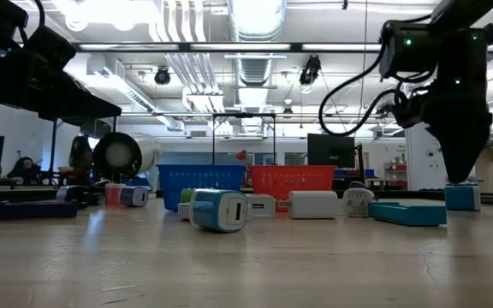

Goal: Pick & Place Office items
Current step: Put the blue charger adapter into the red bin

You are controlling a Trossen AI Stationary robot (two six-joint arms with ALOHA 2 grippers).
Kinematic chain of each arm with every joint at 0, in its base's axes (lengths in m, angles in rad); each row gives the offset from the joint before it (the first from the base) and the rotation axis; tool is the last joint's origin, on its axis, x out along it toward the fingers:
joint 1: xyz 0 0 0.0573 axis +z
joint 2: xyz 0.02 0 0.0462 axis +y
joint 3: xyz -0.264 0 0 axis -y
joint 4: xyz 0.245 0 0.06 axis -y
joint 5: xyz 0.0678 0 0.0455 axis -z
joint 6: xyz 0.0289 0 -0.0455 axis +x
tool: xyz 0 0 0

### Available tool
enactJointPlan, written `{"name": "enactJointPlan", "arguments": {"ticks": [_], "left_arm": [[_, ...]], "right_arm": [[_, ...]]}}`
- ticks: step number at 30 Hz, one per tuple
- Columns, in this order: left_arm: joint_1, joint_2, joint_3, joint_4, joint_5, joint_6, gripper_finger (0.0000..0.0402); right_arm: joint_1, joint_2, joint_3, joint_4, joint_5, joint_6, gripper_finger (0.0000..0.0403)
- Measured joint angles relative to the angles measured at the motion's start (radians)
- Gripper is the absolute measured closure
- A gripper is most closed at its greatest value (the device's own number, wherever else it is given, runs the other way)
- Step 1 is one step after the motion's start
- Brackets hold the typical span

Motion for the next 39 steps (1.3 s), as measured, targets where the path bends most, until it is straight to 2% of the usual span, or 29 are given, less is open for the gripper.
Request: {"name": "enactJointPlan", "arguments": {"ticks": [6, 13, 19, 25, 29, 34, 39], "left_arm": [[0.000, 0.000, 0.000, 0.000, 0.000, -0.007, 0.0399], [0.000, 0.000, 0.000, 0.000, -0.030, -0.010, 0.0399], [0.000, 0.000, 0.000, 0.000, -0.031, -0.010, 0.0399], [0.000, 0.000, 0.000, 0.000, -0.030, -0.012, 0.0399], [0.000, 0.000, 0.000, 0.000, -0.031, -0.014, 0.0399], [0.000, 0.000, 0.000, 0.000, -0.033, -0.014, 0.0398], [0.000, 0.000, 0.000, 0.000, -0.033, -0.018, 0.0398]], "right_arm": [[-0.005, 0.000, -0.040, 0.046, -0.005, -0.005, 0.0114], [-0.013, -0.001, -0.096, 0.108, -0.027, -0.013, 0.0142], [-0.014, -0.001, -0.121, 0.164, -0.026, -0.029, 0.0185], [-0.013, -0.002, -0.130, 0.183, -0.027, -0.051, 0.0266], [-0.013, -0.005, -0.114, 0.184, -0.027, -0.073, 0.0268], [-0.013, -0.097, -0.081, 0.343, -0.038, -0.137, 0.0268], [-0.013, -0.260, -0.072, 0.498, -0.082, -0.211, 0.0268]]}}
